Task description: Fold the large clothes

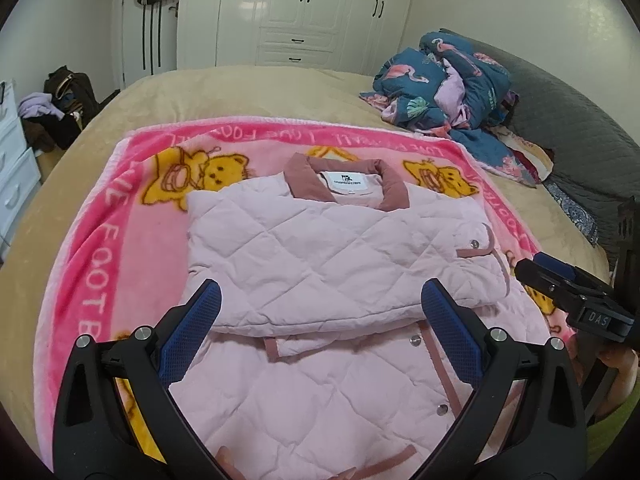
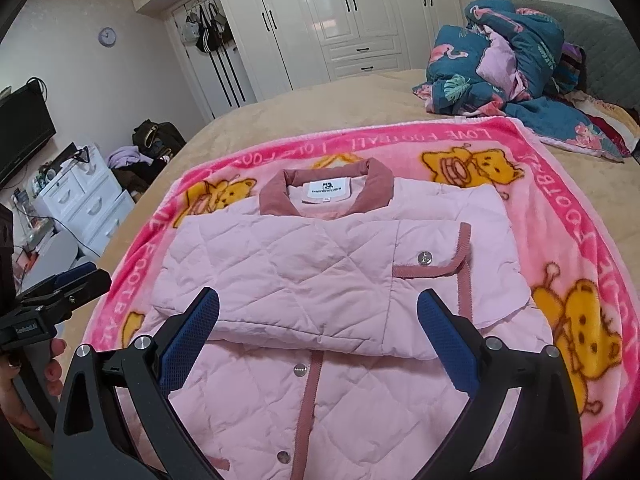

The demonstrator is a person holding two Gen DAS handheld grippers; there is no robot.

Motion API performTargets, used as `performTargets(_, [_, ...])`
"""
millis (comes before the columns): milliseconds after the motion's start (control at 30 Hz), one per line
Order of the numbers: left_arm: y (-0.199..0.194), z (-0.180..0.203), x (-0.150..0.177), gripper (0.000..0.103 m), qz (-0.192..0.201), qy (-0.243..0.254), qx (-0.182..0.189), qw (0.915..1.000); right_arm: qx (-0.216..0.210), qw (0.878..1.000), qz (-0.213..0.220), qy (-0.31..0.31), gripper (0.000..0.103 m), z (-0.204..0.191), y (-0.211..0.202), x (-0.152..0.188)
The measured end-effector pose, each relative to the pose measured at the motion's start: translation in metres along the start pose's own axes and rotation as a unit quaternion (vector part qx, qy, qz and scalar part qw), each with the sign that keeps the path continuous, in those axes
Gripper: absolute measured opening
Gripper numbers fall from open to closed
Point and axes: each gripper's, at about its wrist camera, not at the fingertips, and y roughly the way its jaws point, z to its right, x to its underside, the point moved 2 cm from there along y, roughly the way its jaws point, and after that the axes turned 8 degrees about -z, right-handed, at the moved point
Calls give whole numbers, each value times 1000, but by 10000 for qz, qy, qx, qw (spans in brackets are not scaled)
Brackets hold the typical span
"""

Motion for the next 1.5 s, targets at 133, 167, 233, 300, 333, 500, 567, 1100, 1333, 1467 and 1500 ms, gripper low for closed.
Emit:
performTargets(133, [-9,2,3,94,33,-22,31,10000,-39,9999,107,-9,99,-2,-15,2])
performTargets(167, [-12,3,5,94,47,-42,52,10000,-48,9999,136,-13,99,-3,-19,2])
performTargets(233, [-17,4,8,94,82,-51,95,9999,-71,9998,192,-17,99,-3,-26,3])
performTargets(300, [-23,8,10,94,102,13,59,9999,-77,9997,241,-30,99,-3,-34,4])
performTargets(333, [-28,10,11,94,156,44,33,9999,-72,9996,269,-45,99,-4,-38,4])
performTargets(500, [-43,13,22,94,234,-97,145,9996,-102,9990,416,-93,99,-3,-59,6])
performTargets(567, [-49,15,25,94,269,-94,98,9995,-122,9988,469,-94,99,-2,-67,7])
performTargets(1100, [-97,50,45,94,531,-32,81,9986,-241,9967,743,-220,99,1,-126,32])
performTargets(1333, [-102,57,61,94,488,-4,66,9988,-288,9959,814,-275,99,2,-140,47])
performTargets(1467, [-101,57,69,94,448,-34,31,9990,-280,9959,804,-310,99,4,-144,55])
performTargets(1500, [-100,57,72,94,424,-47,24,9991,-274,9959,795,-320,99,5,-144,57])
